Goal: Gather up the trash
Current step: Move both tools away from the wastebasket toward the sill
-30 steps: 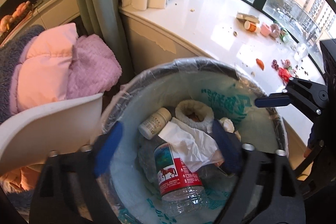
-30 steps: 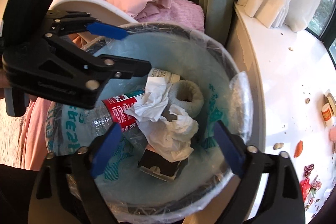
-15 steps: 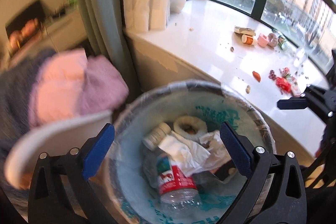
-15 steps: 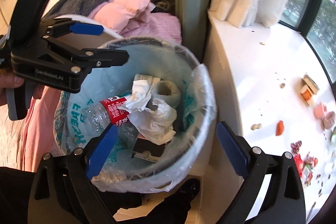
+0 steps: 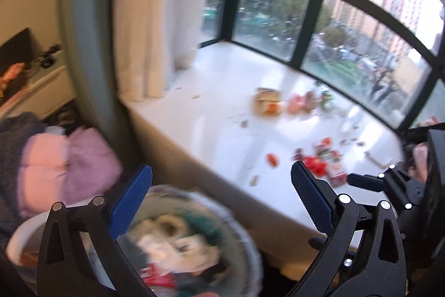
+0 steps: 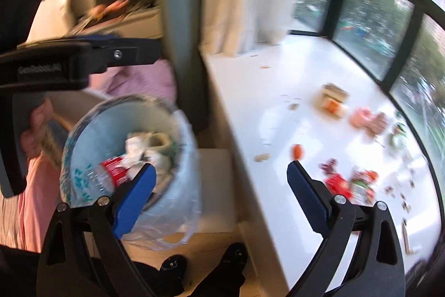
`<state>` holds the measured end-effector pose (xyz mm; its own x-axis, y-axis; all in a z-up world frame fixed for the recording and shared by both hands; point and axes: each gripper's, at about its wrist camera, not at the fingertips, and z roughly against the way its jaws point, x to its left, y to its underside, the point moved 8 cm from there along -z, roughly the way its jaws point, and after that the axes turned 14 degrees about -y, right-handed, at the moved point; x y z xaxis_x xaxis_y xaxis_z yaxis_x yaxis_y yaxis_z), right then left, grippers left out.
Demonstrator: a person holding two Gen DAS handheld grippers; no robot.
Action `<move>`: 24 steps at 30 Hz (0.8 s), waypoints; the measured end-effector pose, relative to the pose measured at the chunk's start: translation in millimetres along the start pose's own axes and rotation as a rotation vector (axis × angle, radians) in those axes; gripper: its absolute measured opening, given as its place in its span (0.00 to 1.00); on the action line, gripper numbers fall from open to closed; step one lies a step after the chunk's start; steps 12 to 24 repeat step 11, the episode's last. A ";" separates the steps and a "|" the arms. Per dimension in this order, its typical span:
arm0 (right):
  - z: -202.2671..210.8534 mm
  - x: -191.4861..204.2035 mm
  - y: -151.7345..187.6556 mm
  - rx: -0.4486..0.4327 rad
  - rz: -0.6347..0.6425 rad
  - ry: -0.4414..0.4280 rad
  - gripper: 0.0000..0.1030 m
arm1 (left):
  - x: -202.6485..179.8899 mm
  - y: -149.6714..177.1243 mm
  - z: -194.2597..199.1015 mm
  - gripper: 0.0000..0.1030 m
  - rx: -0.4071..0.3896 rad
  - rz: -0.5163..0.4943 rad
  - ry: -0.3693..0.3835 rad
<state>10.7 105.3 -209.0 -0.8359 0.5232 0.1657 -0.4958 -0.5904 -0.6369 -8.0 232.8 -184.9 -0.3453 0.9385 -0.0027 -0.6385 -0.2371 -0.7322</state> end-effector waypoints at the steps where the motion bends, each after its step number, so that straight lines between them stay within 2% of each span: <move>1: 7.8 -8.4 1.1 -0.012 -0.019 0.018 0.89 | -10.7 -3.3 0.2 0.94 -0.002 -0.003 0.033; 6: 52.3 -56.5 14.6 -0.065 -0.139 0.113 0.89 | -73.0 -6.0 -2.9 0.94 0.006 -0.098 0.145; 11: 94.0 -97.3 24.5 -0.114 -0.210 0.198 0.89 | -123.1 -7.5 -4.7 0.94 0.027 -0.212 0.189; 24: 94.0 -97.3 24.5 -0.114 -0.210 0.198 0.89 | -123.1 -7.5 -4.7 0.94 0.027 -0.212 0.189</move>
